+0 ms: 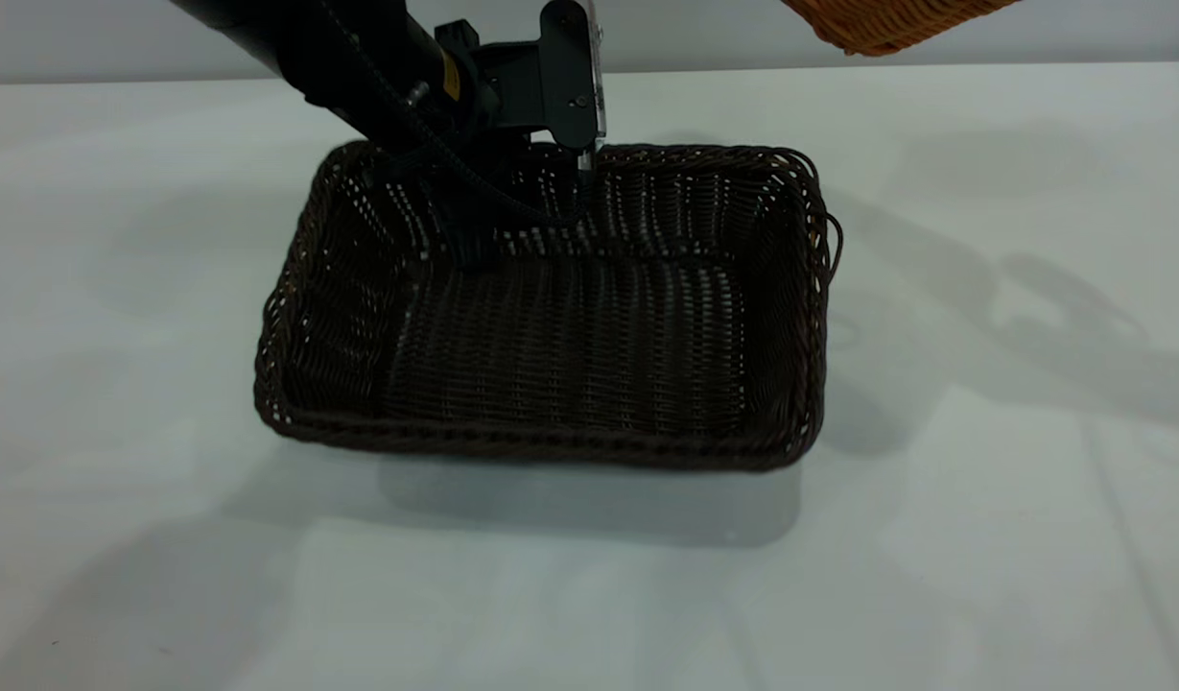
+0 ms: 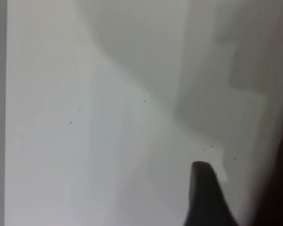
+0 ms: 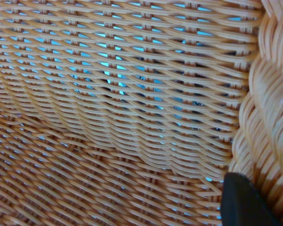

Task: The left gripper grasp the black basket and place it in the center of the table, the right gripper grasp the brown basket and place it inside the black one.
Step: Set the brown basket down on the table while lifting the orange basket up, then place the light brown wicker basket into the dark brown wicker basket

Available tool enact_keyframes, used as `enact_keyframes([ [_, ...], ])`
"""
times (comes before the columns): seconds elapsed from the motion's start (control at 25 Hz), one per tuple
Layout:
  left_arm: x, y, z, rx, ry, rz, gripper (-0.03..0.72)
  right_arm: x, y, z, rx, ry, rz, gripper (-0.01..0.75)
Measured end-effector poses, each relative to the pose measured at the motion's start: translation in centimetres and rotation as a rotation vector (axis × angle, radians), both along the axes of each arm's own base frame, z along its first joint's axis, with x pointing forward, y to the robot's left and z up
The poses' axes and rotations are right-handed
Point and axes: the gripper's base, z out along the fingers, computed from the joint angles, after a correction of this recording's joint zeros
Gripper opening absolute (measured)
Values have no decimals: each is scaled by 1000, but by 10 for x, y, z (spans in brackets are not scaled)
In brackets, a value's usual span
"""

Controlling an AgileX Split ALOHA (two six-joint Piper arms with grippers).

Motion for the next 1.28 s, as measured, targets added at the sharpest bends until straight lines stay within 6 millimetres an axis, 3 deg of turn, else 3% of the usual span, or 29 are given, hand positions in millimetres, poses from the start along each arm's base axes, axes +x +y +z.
enact_keyframes([
  [0.24,1,-1,7,-12,-11,6,449,0,-3,1,8,-1,-12,73],
  [0.36,0,2,29,-2,-16,18,452,2,-13,3,31,-5,-58,73],
  [0.6,-7,12,108,27,-40,63,453,5,-38,1,18,12,-178,76],
  [0.76,-21,25,169,18,-88,96,453,5,-36,-10,-17,47,-161,76],
  [0.88,-34,36,217,-19,-156,118,453,3,-14,-24,-80,94,-58,76],
  [1.04,-58,50,276,-90,-271,131,454,-2,32,-45,-179,138,118,77],
  [1.28,-90,68,334,-198,-391,160,454,-7,101,-53,-329,92,339,77],
])
